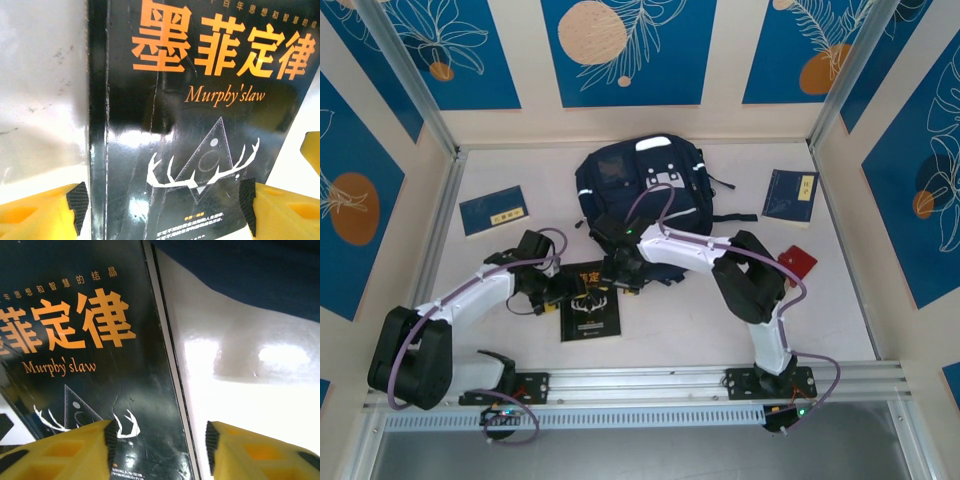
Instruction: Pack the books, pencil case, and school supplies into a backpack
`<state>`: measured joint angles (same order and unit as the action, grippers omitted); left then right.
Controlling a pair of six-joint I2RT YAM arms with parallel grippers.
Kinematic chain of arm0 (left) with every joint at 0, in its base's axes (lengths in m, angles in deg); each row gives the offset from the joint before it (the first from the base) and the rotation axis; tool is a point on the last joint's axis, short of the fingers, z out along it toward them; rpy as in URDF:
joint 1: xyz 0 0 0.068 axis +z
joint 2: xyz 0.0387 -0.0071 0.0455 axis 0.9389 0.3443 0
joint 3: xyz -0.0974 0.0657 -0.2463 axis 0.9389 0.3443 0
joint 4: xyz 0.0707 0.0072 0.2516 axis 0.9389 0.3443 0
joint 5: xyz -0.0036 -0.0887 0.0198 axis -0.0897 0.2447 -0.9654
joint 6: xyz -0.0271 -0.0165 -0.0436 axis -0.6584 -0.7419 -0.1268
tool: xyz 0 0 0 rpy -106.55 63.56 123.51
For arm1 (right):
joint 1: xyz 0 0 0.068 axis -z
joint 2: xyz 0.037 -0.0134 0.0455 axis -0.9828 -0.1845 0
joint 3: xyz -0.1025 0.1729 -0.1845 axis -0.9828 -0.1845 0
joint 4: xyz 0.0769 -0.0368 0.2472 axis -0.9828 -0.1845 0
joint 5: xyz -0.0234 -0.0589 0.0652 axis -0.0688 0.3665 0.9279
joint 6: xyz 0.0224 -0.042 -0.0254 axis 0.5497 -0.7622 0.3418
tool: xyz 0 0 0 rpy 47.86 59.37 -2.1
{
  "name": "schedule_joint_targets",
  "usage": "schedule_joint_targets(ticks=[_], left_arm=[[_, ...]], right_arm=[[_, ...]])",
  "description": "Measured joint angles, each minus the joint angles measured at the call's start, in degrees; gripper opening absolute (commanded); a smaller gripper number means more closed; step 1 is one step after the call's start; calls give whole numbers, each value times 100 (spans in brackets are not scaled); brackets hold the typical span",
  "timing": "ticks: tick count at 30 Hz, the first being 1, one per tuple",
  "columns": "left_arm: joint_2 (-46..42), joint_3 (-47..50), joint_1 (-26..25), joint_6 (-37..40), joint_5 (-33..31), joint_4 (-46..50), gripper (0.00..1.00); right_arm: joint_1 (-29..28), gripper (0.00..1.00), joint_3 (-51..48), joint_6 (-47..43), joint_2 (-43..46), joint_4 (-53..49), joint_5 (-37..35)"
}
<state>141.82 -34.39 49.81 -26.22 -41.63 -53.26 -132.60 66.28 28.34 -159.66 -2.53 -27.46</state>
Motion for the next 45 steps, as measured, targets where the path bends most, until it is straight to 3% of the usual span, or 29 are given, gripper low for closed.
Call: schedule_joint_targets(ticks=[3,15,28,36,45], left_arm=[[24,0,2,2,-39,-7,75],[417,-79,33,4,-9,-17,68],[940,-251,63,214,138,42,74],[927,-321,83,439,223,216,62],[177,-343,120,358,981,560,58]], right_arm=[[-7,36,166,-118,-203,-109,-63],[-28,28,254,-490,-380,-350,-319],[33,25,334,-638,-518,-337,-79],[72,25,328,-636,-522,-330,22],[157,25,243,-610,-487,-323,48]])
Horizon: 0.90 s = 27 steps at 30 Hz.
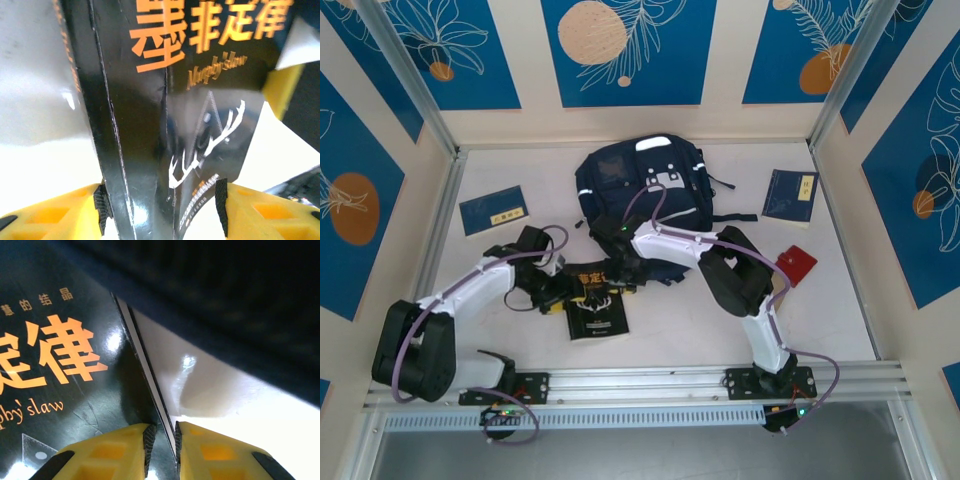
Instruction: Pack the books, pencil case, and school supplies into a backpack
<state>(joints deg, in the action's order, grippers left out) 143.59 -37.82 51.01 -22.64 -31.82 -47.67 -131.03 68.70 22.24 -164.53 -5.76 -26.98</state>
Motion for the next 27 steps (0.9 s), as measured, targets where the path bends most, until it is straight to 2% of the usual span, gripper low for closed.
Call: schedule_joint_targets(ticks=[9,15,22,27], left_arm=[[-175,328,278,-960,1084,-584,56],[-221,328,326,-1217,1565,-1158,54],[-229,326,326,-1226,1766,-1714,52],[-229,326,326,-962,1613,-1615,59]], right_arm=[[125,25,-186,122,120,101,-2],[146,26,-304,238,197,223,0],[170,26,-411,306,271,352,22],[170,26,-450,345,289,400,44]])
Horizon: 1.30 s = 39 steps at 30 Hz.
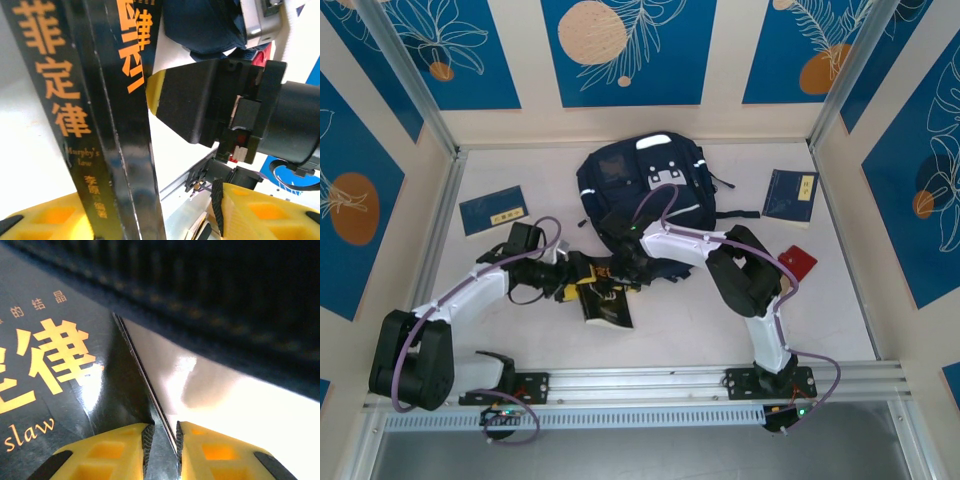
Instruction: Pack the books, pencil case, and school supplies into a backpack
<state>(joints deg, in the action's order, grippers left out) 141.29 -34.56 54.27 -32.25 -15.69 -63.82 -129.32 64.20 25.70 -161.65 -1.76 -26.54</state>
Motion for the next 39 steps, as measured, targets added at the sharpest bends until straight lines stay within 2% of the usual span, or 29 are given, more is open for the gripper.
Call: schedule_joint_targets(ticks=[3,5,11,15,17,19,21,24,25,28,31,35,39], left_arm=[[0,0,-2,210,-101,61,66],[0,0,-7,348,-177,114,63],[-81,-50,-39,780,-514,385,43],[-146,-146,-44,999,-782,610,23],[-157,-227,-44,1075,-929,776,15],[-170,-350,-44,1202,-1115,975,11],[-199,-463,-44,1268,-1250,1176,10],[-321,-651,-13,1360,-1447,1504,10],[-389,-754,15,1360,-1488,1628,10],[-640,-1084,92,1335,-1473,1836,10],[-802,-1447,190,1217,-1329,1862,9],[-817,-1843,284,815,-800,1510,9],[-697,-2181,345,400,-256,1071,9]], right_arm=[[0,26,0,0,0,11,13],[0,26,0,-2,0,22,22],[0,26,-2,17,0,46,48],[0,27,-9,22,0,68,66],[0,29,-26,24,0,92,66],[0,33,-59,13,11,149,85],[0,38,-125,0,44,260,125],[9,54,-354,-129,179,498,192],[31,62,-461,-184,271,597,223],[153,79,-903,-313,876,955,516],[409,91,-1185,-452,1580,1482,955],[870,99,-1478,-549,2277,2328,1604],[1443,99,-1904,-468,2752,3211,2315]])
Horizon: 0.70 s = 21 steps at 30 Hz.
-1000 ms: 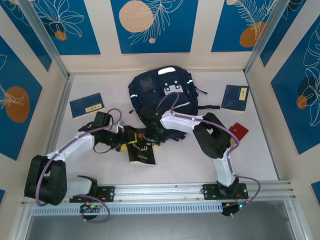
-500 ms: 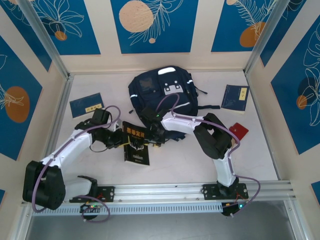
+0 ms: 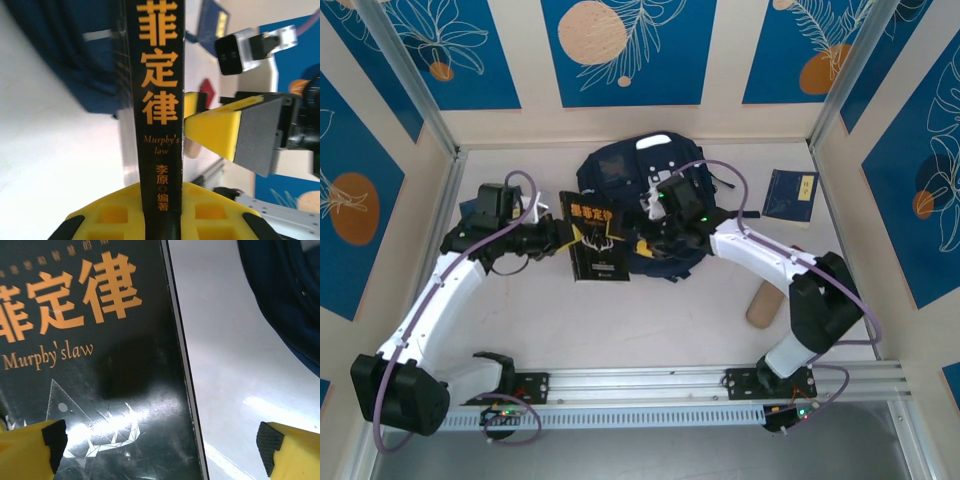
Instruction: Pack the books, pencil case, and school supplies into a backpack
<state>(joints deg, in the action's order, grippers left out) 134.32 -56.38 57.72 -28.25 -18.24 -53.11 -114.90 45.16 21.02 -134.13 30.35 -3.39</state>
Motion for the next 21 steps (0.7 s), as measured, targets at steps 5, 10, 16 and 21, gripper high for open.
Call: schedule_joint_targets(ticks=[5,10,16,21], left_arm=[[273,-271,57,-715,551,-815,7],[501,-439,57,-1537,975,-1770,7],[789,-605,63,-2144,1182,-2511,7],[968,-675,90,-2221,1202,-2614,7]], right_arm=[[533,99,-146,120,76,599,721],[669,99,-195,476,33,1335,1486],[684,99,-240,1423,-133,2715,2208],[702,96,-400,2402,-332,3901,2594]])
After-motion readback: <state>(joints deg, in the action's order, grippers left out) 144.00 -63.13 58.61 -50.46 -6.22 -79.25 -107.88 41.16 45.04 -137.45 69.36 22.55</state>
